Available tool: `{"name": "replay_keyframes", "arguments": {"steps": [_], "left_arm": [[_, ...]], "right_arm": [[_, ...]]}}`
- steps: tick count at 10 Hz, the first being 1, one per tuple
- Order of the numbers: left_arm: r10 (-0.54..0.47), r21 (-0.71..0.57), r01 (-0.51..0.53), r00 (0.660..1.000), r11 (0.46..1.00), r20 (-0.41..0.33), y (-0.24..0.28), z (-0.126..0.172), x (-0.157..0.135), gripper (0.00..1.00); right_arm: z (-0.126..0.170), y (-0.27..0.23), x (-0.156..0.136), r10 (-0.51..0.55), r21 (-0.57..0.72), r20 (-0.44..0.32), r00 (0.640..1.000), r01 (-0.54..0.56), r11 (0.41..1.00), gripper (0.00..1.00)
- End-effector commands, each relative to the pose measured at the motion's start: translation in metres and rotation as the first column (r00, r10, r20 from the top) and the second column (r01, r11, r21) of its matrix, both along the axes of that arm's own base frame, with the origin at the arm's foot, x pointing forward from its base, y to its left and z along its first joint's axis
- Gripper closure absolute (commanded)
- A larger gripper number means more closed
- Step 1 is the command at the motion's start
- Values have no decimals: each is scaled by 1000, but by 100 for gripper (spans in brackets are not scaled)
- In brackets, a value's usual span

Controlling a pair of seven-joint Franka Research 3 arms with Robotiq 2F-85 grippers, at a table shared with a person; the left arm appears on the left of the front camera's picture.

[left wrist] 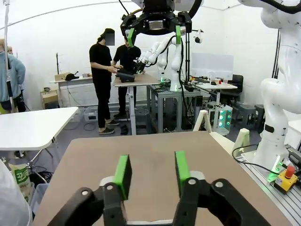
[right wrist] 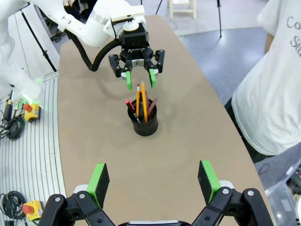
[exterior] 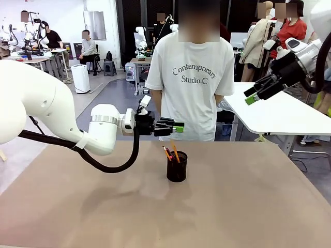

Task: Place the pens into the pen holder.
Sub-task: Pick up a writing instrument from the table and place it into the Pen holder.

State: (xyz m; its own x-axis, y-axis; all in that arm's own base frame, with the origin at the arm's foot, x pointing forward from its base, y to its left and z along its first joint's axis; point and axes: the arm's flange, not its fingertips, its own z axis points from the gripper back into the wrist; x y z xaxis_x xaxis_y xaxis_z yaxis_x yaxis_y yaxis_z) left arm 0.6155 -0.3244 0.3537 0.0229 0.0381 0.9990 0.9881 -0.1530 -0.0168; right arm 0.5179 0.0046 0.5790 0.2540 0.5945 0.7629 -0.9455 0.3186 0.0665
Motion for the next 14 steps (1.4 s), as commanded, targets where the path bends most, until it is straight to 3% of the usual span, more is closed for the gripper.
{"name": "replay_keyframes", "arguments": {"steps": [1, 8, 14], "left_arm": [[-10, 2, 10, 999, 1000, 32, 3, 3, 0, 0], [-34, 44, 33, 999, 999, 24, 2, 7, -7, 0], [-10, 2, 10, 1000, 1000, 12, -2, 4, -2, 0]], "right_arm": [[1, 1, -1, 1, -1, 1, 1000, -1, 1000, 0], [1, 1, -1, 1, -1, 1, 1000, -1, 1000, 0], [1, 1, -1, 1, -1, 1, 1000, -1, 1000, 0]]}}
